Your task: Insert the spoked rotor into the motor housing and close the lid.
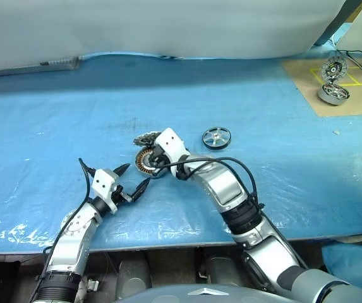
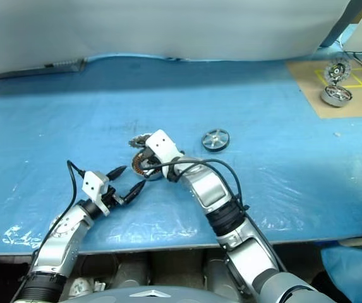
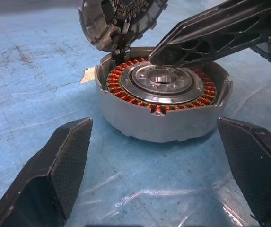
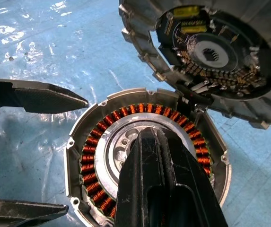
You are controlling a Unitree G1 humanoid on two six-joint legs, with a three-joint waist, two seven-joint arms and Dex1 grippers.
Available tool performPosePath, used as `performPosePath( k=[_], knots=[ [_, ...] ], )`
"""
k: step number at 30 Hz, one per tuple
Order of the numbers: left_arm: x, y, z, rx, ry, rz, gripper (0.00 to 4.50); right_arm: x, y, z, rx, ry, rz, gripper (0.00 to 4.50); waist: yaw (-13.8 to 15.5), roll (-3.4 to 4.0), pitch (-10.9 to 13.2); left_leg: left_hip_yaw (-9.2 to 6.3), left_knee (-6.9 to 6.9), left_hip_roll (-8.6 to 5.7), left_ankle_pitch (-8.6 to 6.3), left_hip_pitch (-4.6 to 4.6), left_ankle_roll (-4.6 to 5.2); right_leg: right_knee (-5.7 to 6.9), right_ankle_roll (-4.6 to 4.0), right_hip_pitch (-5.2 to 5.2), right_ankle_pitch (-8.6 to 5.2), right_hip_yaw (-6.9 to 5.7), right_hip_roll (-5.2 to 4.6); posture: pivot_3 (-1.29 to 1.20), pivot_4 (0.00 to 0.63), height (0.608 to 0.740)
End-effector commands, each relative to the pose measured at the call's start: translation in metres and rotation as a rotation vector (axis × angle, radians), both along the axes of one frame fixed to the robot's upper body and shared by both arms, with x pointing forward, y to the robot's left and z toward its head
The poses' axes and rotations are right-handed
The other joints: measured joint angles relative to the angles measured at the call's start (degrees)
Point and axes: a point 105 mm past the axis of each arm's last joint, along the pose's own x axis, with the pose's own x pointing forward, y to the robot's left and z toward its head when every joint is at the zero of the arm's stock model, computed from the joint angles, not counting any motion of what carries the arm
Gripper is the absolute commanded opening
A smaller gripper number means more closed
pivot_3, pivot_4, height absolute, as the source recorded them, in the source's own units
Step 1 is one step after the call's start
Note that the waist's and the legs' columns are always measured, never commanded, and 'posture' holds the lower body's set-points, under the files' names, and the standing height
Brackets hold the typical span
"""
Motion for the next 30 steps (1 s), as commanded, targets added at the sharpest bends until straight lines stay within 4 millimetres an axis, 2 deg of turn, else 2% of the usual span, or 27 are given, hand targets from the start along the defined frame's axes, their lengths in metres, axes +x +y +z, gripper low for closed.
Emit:
performPosePath(
  k=[1,18,30],
  knots=[
    [0.001,-0.001,0.01,0.005,-0.041,-0.005,4.5,-0.004,0.007,0.006,0.025,-0.014,0.034,0.02,0.02,0.0,0.0,0.0,0.0,0.0,0.0,0.0,0.0,0.0,0.0,0.0,0.0,0.0,0.0,0.0,0.15,0.74],
    [0.0,0.001,0.008,0.004,-0.037,0.002,4.5,-0.008,0.008,0.003,0.044,0.021,0.062,0.02,0.02,0.0,0.0,0.0,0.01,0.0,0.0,0.0,0.0,0.0,0.0,0.0,0.0,0.0,0.0,0.0,0.15,0.74],
    [0.002,0.001,0.007,0.005,-0.037,0.003,4.5,-0.008,0.004,-0.011,0.018,0.078,0.042,0.02,0.01,-0.01,-0.01,0.0,0.01,0.0,0.0,0.02,0.0,0.02,0.0,0.01,0.0,0.0,-0.01,0.0,0.15,0.74]
  ],
)
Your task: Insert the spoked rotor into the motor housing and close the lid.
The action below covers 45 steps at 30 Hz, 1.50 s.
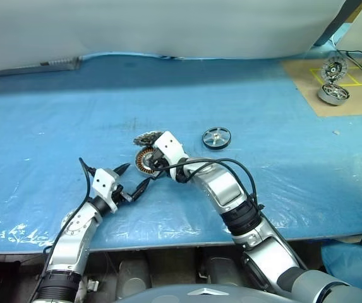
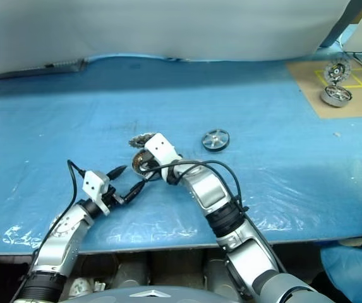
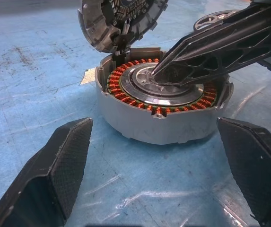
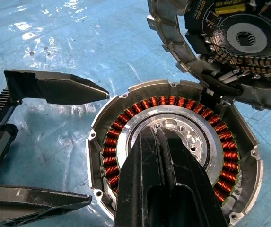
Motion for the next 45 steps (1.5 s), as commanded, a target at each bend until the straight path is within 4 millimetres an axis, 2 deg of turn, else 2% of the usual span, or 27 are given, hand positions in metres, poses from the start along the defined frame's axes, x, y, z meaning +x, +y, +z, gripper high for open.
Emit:
performPosePath(
  k=[1,6,9,14,29,41,45],
  knots=[
    [0.001,0.002,0.005,0.001,-0.033,0.004,4.5,-0.002,0.001,-0.005,0.001,0.027,0.001,0.02,0.0,0.0,0.0,0.0,0.0,0.0,0.0,0.01,0.0,0.0,0.0,0.01,0.0,0.0,0.0,0.0,0.15,0.74],
    [0.002,0.002,0.003,0.0,-0.033,0.005,4.5,-0.004,-0.001,0.0,-0.004,0.008,0.018,0.02,0.04,-0.01,-0.01,0.0,0.0,0.0,0.0,0.01,0.0,0.0,0.0,0.01,0.0,0.0,0.0,0.0,0.15,0.74],
    [0.002,0.001,0.002,-0.003,-0.033,0.005,4.5,-0.003,-0.001,0.018,0.04,-0.038,0.032,0.02,0.07,-0.01,-0.01,0.0,0.0,-0.01,0.0,0.0,0.0,0.0,0.0,0.01,0.0,0.0,0.0,0.0,0.15,0.74],
    [0.002,-0.002,0.004,-0.007,-0.039,0.005,4.5,0.003,-0.002,0.028,0.063,-0.077,0.009,0.02,0.08,-0.01,-0.01,0.0,0.0,0.0,0.0,0.0,0.0,0.0,0.0,0.01,0.0,0.0,0.0,0.0,0.15,0.74],
    [0.002,0.0,0.005,-0.005,-0.037,0.01,4.5,0.0,0.004,0.01,0.014,-0.04,0.04,0.02,0.05,-0.01,-0.01,0.0,0.01,0.0,0.0,-0.01,0.0,0.0,0.0,0.01,0.0,0.0,0.0,0.0,0.15,0.74],
    [0.002,0.001,0.004,0.001,-0.037,0.01,4.5,-0.006,0.004,0.005,0.01,-0.008,0.074,0.02,0.04,-0.01,-0.01,0.0,0.01,0.0,0.0,-0.01,0.0,0.0,0.0,0.01,0.0,0.0,0.0,0.0,0.15,0.74],
    [0.002,0.0,0.004,0.001,-0.036,0.007,4.5,-0.004,0.002,0.01,0.026,-0.027,0.056,0.02,0.04,-0.01,-0.01,0.0,0.01,0.0,0.0,0.0,0.0,0.0,0.0,0.01,0.0,0.0,0.0,0.0,0.15,0.74]
  ],
)
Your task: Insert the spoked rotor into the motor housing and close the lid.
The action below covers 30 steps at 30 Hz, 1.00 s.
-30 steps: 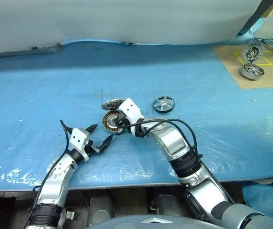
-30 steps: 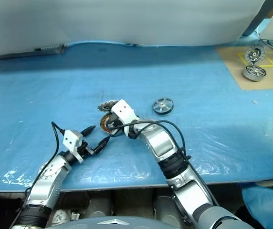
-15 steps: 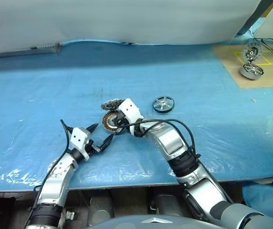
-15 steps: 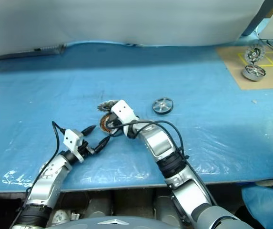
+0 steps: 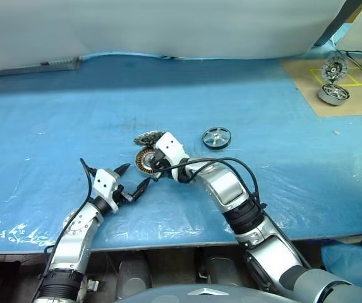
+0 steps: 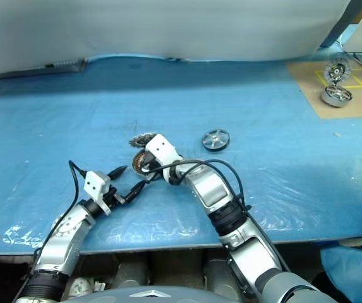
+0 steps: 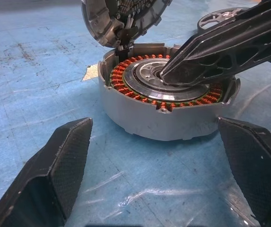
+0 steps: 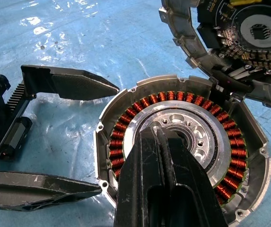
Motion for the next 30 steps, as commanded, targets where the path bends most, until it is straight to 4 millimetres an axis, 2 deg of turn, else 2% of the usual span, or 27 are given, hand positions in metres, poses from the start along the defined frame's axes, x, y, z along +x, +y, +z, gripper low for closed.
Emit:
performPosePath(
  k=[1,8,13,18,20,23,26,30],
  knots=[
    [0.0,0.0,0.008,0.005,-0.038,-0.005,4.5,-0.002,0.002,0.014,0.043,-0.035,0.007,0.02,0.01,0.0,0.0,0.0,0.0,0.0,0.0,0.0,0.0,0.0,0.0,0.0,0.0,0.0,0.0,0.0,0.15,0.74],
    [-0.001,0.001,0.005,0.007,-0.03,-0.008,4.5,-0.004,-0.009,0.035,0.081,-0.066,0.007,0.02,0.07,0.0,0.0,0.0,0.0,0.0,0.0,0.0,0.0,0.0,0.0,0.0,0.0,0.0,0.0,0.0,0.15,0.74],
    [-0.001,0.0,0.004,0.005,-0.029,-0.013,4.5,-0.003,-0.014,0.037,0.059,-0.1,-0.024,0.02,0.04,0.0,0.0,0.0,0.0,0.01,0.0,0.0,0.0,0.0,0.0,0.0,0.0,0.0,0.01,0.0,0.15,0.74],
    [-0.002,-0.001,0.006,0.005,-0.035,-0.012,4.5,0.008,-0.046,0.039,0.029,-0.11,-0.154,0.02,0.21,-0.01,0.0,0.0,0.02,-0.01,0.0,-0.01,0.0,0.0,0.01,0.0,0.0,0.0,0.0,0.0,0.15,0.74],
    [-0.001,-0.001,0.008,0.006,-0.04,-0.013,4.5,0.014,-0.07,0.04,0.012,-0.116,-0.243,0.02,0.3,-0.01,0.0,0.0,0.02,-0.01,0.0,-0.02,0.0,-0.01,0.01,0.0,0.01,0.0,0.0,0.0,0.15,0.74],
    [-0.001,-0.002,0.01,0.007,-0.044,-0.016,4.5,0.021,-0.112,0.044,-0.024,-0.129,-0.375,0.63,0.46,-0.01,0.0,-0.01,0.05,-0.04,0.0,-0.01,0.0,-0.01,0.02,0.0,0.01,0.01,-0.01,0.0,0.15,0.74],
    [-0.002,-0.002,0.01,0.008,-0.039,-0.024,4.5,0.025,-0.153,0.049,-0.075,-0.148,-0.504,1.63,0.45,-0.01,0.0,0.0,0.05,-0.03,0.0,-0.01,0.0,0.0,0.02,0.02,0.01,0.03,0.0,0.0,0.15,0.74],
    [-0.002,-0.001,0.006,0.009,-0.03,-0.03,4.5,0.026,-0.172,0.052,-0.103,-0.15,-0.561,3.02,-0.05,-0.01,-0.01,0.0,0.05,-0.01,0.0,0.04,0.0,0.02,0.02,0.02,0.01,0.06,0.04,0.0,0.15,0.74]
  ],
)
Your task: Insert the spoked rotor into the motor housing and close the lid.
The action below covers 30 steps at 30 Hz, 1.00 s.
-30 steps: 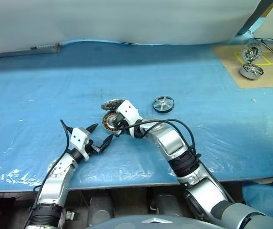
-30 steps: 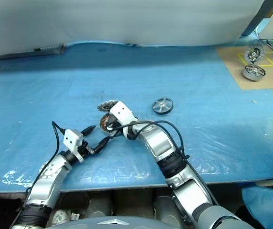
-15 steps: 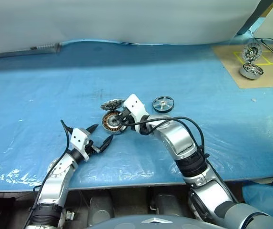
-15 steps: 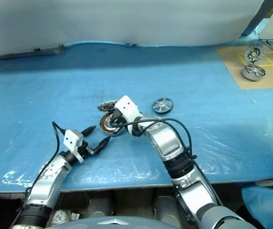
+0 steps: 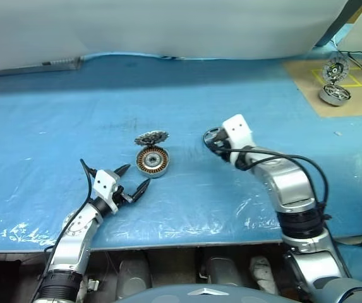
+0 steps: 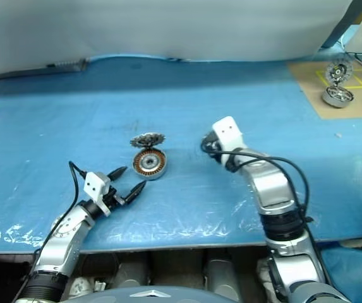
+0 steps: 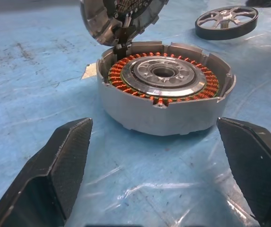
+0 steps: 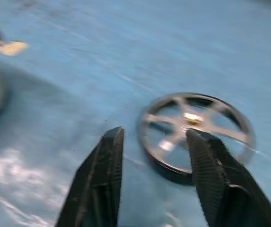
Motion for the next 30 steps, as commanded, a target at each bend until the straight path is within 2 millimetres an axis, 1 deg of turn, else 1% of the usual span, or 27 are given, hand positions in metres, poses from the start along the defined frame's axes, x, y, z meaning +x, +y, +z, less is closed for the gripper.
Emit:
performPosePath(
  k=[1,6,9,14,20,24,30],
  knots=[
    [0.001,0.0,0.006,0.003,-0.026,-0.017,4.5,0.0,-0.002,0.014,0.01,-0.043,-0.009,3.3,-0.1,0.0,0.0,0.0,0.0,0.01,0.0,0.02,0.0,0.01,0.0,0.0,0.0,0.02,0.04,0.0,0.15,0.74],
    [0.001,0.001,0.002,0.002,-0.019,-0.017,4.5,0.012,-0.003,0.018,0.005,-0.057,-0.019,3.3,0.07,0.01,0.0,0.01,0.05,0.0,0.0,0.02,0.01,0.04,-0.01,0.0,0.0,0.05,0.02,0.0,0.15,0.74],
    [0.002,0.003,0.0,0.002,-0.014,-0.012,4.5,0.023,-0.001,0.02,-0.015,-0.067,0.004,3.3,0.1,0.01,0.0,0.01,0.09,-0.02,0.0,0.01,0.01,0.07,-0.02,0.0,0.0,0.05,-0.01,0.0,0.15,0.74],
    [0.002,0.007,-0.001,0.003,-0.015,0.003,4.5,0.033,-0.001,0.019,-0.031,-0.068,0.028,3.3,0.11,0.01,0.0,0.01,0.09,-0.01,0.0,0.0,0.01,0.1,-0.03,0.0,0.0,0.05,0.0,0.0,0.15,0.74],
    [0.002,0.01,-0.002,0.002,-0.014,0.012,4.5,0.031,0.005,0.015,-0.024,-0.058,0.046,3.3,0.1,0.01,0.0,0.01,0.1,-0.01,0.0,-0.02,0.01,0.1,-0.03,0.0,0.0,0.05,0.01,0.0,0.15,0.74],
    [0.002,0.01,-0.001,0.001,-0.014,0.011,4.5,0.026,0.012,0.012,-0.013,-0.054,0.058,3.3,0.11,0.01,0.0,0.01,0.11,0.0,0.0,-0.01,0.01,0.12,-0.03,0.0,0.0,0.05,0.01,0.0,0.15,0.74],
    [0.003,0.009,0.003,0.001,-0.02,0.004,4.5,0.017,0.033,0.016,0.008,-0.068,0.131,3.3,0.11,0.01,0.0,0.01,0.12,0.01,0.0,-0.01,0.02,0.12,-0.03,-0.01,0.0,0.05,0.01,0.0,0.15,0.74]
  ],
)
